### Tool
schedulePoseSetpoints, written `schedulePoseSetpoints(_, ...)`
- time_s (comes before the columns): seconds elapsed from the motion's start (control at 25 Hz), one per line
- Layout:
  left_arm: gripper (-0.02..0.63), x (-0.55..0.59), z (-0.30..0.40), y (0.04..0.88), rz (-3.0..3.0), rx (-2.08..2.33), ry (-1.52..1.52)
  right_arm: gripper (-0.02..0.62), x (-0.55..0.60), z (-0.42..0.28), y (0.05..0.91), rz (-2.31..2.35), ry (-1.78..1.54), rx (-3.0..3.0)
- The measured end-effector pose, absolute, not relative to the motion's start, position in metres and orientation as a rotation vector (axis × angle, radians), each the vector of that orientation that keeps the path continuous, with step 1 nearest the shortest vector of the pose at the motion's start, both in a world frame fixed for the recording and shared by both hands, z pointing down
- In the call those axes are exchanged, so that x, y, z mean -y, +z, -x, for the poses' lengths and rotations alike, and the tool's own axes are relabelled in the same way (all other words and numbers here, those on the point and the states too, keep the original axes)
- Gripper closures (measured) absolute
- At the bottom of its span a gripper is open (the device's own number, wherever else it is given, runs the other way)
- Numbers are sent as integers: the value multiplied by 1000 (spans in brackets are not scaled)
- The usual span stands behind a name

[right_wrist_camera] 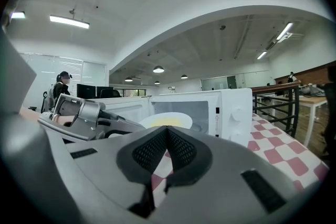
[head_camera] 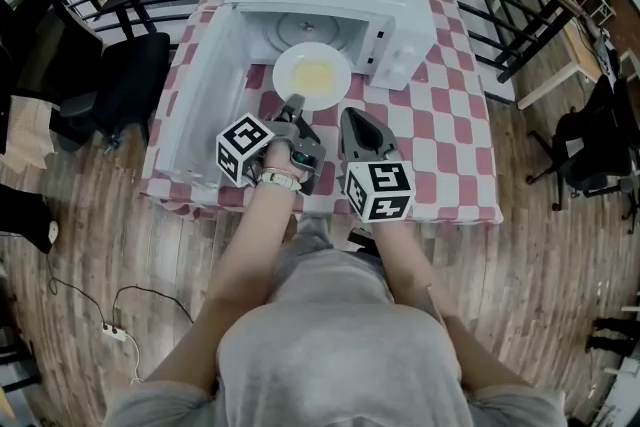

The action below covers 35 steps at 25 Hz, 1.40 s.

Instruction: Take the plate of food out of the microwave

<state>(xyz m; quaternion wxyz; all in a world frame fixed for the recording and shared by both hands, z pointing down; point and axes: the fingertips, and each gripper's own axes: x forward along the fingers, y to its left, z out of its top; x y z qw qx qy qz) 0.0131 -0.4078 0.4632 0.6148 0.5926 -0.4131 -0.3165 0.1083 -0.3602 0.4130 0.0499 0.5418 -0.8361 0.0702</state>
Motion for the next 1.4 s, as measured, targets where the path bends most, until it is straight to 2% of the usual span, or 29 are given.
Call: schedulePoseSetpoints(1.4, 594, 372, -7, 435, -1434, 927, -773, 571, 332, -105, 401, -1696, 157, 2540)
